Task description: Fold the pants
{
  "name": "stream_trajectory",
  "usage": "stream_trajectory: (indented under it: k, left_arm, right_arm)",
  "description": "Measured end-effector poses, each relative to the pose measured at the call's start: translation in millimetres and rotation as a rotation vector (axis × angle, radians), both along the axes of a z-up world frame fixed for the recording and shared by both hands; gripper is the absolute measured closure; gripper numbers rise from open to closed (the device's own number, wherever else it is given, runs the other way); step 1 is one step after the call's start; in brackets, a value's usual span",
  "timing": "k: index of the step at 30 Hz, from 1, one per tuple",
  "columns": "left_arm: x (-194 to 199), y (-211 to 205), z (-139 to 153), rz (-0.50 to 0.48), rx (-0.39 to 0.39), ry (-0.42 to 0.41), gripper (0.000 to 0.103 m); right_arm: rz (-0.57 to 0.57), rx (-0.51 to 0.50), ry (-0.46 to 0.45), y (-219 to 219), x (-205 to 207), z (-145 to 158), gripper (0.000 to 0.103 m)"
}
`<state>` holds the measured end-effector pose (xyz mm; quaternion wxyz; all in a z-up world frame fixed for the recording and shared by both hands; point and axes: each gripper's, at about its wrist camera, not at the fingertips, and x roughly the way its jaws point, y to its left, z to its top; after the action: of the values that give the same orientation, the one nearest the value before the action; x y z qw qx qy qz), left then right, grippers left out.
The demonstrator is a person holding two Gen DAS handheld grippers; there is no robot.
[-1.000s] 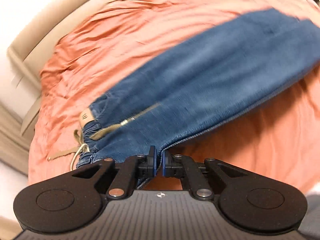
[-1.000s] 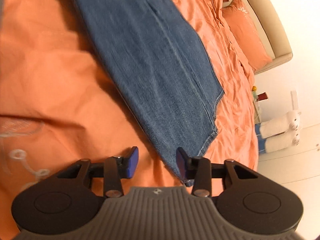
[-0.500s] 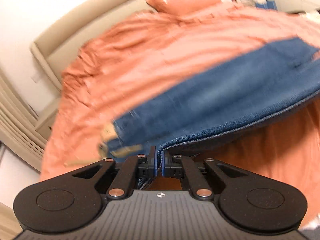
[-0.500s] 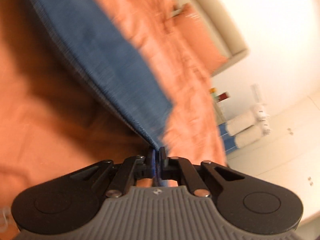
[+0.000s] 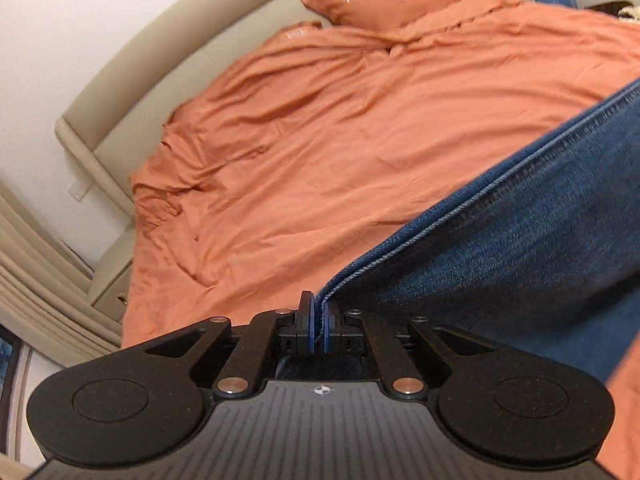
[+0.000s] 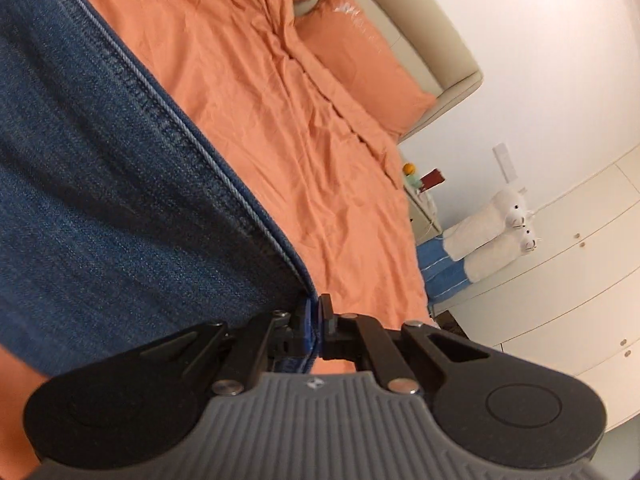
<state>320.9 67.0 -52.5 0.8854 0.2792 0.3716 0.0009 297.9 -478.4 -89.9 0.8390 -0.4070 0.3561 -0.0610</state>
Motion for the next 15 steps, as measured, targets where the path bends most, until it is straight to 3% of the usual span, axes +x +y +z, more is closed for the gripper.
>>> stream_trajectory:
  k: [7, 15]
  left_arm:
    - [83.8, 0.6, -79.3, 0.013, 0.013, 0.155, 0.098]
    - [108.1, 7.6, -136.8, -0.001, 0.016, 0.242, 0.098]
  right_arm:
    - [-0.043, -0.018, 0.121, 4.3, 104.0, -67.6, 0.103]
    - [-0.030, -0.051, 0.274, 4.3, 163.1, -137.0, 0.103]
